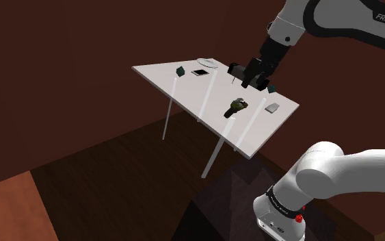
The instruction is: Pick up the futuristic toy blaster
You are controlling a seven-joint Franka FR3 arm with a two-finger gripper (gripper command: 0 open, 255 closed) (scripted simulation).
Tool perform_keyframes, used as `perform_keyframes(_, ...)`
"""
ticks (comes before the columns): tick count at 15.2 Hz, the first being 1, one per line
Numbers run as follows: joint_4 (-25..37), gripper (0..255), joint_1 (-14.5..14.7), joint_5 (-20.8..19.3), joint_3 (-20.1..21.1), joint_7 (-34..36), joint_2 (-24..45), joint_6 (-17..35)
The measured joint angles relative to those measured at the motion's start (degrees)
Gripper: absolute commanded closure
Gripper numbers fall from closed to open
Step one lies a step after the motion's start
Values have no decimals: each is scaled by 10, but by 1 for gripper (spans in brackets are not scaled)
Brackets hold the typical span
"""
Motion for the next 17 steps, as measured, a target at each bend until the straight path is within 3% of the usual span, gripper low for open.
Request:
perform_keyframes(3,2,0,-9,-1,-4,10,18,15)
perform_keyframes(17,75,0,-100,-5,-64,105,254,156)
